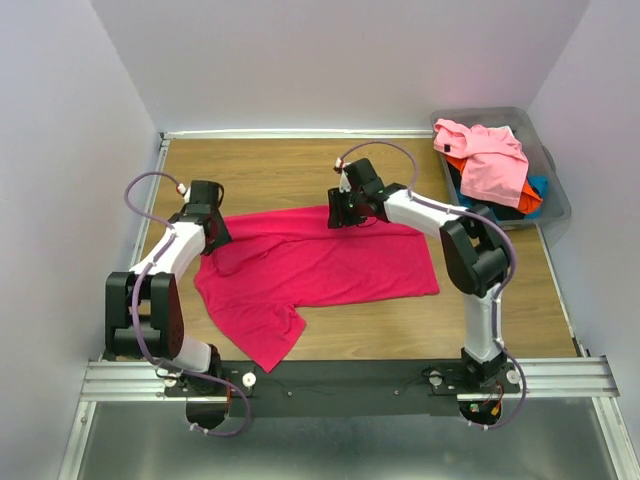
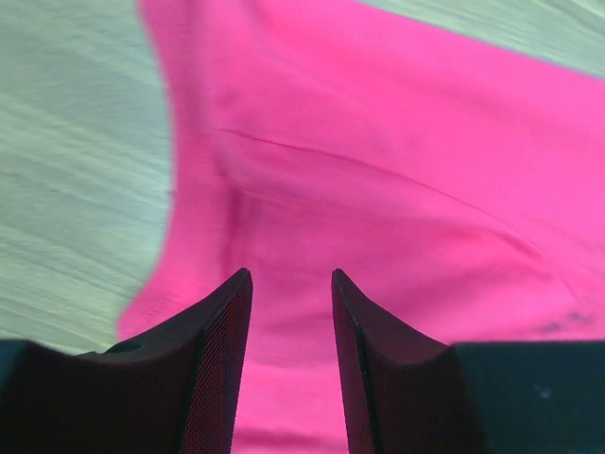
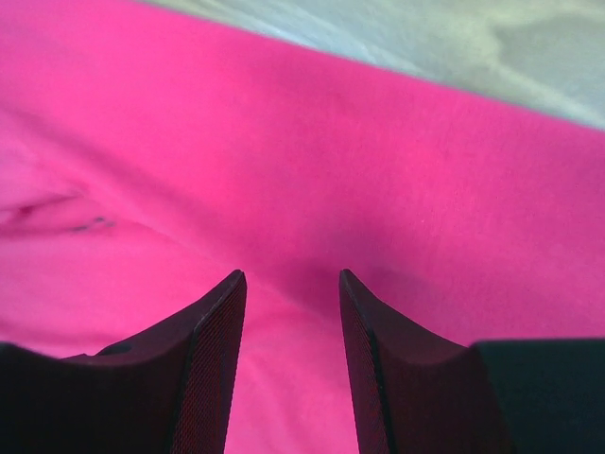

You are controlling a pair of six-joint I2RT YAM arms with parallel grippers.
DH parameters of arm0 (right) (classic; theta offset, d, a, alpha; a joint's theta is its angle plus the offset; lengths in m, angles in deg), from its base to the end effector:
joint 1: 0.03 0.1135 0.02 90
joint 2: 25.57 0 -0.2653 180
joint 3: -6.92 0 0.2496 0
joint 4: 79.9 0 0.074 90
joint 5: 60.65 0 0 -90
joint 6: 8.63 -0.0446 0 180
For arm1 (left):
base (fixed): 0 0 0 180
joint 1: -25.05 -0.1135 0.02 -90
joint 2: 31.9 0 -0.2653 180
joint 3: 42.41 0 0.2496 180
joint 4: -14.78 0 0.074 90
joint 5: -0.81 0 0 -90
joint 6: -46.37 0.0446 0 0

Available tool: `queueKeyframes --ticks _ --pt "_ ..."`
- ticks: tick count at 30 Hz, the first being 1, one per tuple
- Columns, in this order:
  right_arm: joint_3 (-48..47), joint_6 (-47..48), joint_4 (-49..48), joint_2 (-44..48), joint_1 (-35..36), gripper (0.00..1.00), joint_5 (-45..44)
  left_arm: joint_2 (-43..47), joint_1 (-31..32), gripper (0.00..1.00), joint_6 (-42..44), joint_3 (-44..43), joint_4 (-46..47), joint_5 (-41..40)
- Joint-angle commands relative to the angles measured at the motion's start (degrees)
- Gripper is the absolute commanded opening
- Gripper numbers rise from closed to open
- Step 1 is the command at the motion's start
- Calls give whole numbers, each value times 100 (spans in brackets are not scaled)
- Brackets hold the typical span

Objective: Fold and stack the t-shirts
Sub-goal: Fold the tshirt

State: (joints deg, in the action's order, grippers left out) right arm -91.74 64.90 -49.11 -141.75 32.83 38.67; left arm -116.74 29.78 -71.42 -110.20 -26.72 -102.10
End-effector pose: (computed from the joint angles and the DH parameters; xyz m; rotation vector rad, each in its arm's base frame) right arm 0.3771 0.2522 0.1883 -0.4304 2.4478 0.5787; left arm 0.2959 -0.0145 0.2043 -0.5900 2.4854 0.0760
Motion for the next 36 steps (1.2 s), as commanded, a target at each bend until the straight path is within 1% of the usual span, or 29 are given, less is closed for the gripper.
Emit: queueKeyframes --ticks 1,3,7,10,14,16,18,20,23,26,29,33,34,36 --pt "-112 -67 -62 -414 -78 51 -176 213 -358 48 19 300 324 482" --pt "-103 56 -62 -546 -157 51 -334 266 -568 48 19 423 412 684" --pt "-77 372 -54 -660 -429 51 -738 354 -745 48 2 599 553 895" --pt "-24 451 -54 -660 -657 51 -1080 459 -781 48 2 669 553 948" --pt "-147 609 -27 -564 -843 51 -1134 670 -798 50 37 809 615 1027" --pt "-226 566 -1 -397 -825 51 -671 723 -807 51 142 915 764 1149" --pt "-358 426 -1 -292 -773 51 -179 671 -798 51 204 1012 940 1536" --pt "-454 180 -18 -186 -597 52 -19 618 -790 53 239 1073 1063 1964" --pt "-472 -276 -123 -159 -325 51 368 618 -711 55 265 1135 1335 2361" --pt "-393 -655 -466 -203 -9 45 728 618 -544 55 301 1135 1467 2407" --pt "-393 -997 -765 -474 229 40 1080 539 -491 54 274 1152 1537 2407" --pt "-393 -1297 -1143 -721 440 37 1326 459 -491 53 274 1161 1546 2407" --pt "-402 -1350 -1178 -774 484 37 1361 451 -317 53 274 1170 1564 2398" --pt "-402 -1482 -1301 -844 528 35 1449 372 -262 52 283 1170 1599 2380"
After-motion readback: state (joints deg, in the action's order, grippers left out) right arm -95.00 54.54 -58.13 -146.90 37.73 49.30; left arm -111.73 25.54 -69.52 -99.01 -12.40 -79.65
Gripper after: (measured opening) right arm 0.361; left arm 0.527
